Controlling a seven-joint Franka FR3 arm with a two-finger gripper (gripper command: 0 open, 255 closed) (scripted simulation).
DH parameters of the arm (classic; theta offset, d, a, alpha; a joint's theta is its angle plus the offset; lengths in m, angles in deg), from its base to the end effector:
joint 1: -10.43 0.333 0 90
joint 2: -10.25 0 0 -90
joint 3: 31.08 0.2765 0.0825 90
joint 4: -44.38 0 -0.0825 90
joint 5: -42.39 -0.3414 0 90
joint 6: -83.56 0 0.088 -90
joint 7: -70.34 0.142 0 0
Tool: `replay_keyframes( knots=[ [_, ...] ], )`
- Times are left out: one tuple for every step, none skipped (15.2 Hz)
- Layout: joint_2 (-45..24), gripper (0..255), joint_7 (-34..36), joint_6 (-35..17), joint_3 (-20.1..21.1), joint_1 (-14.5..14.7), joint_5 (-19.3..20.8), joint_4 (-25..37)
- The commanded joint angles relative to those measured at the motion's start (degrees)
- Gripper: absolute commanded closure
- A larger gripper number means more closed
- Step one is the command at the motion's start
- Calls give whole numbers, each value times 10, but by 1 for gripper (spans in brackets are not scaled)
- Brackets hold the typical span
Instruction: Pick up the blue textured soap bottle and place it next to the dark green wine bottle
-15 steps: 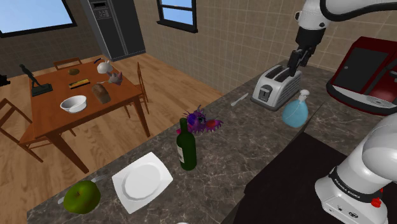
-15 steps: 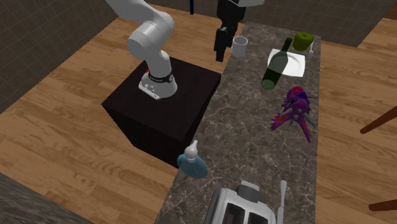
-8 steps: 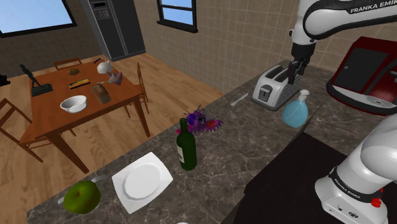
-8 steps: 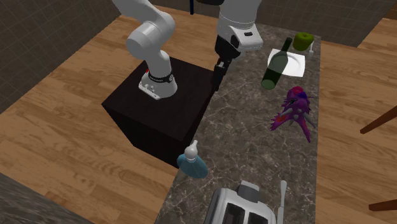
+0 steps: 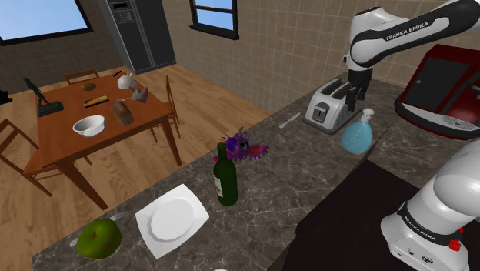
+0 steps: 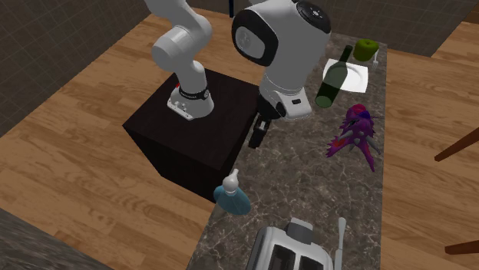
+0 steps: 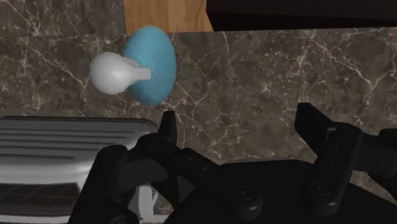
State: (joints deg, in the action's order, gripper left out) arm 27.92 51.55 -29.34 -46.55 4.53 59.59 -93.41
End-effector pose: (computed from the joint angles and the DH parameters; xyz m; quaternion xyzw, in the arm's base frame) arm 0.3664 -0.1718 0.3667 0.9921 0.0538 -0.0924 0.0661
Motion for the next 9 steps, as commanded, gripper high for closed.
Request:
replay_keyframes(
  knots=[
    [-41,0,-15,-21,-12,-5,6,8],
    [-61,0,-23,-31,-18,-7,8,14],
    [-82,0,-31,-41,-24,-10,10,20],
    [-103,0,-40,-50,-30,-14,12,27],
    [-125,0,-48,-60,-36,-17,13,34],
    [-146,0,-57,-68,-41,-20,14,42],
    [-168,0,-65,-77,-45,-24,14,51],
    [-191,0,-74,-85,-50,-28,14,60],
    [-213,0,-82,-93,-53,-32,13,69]
  ],
)
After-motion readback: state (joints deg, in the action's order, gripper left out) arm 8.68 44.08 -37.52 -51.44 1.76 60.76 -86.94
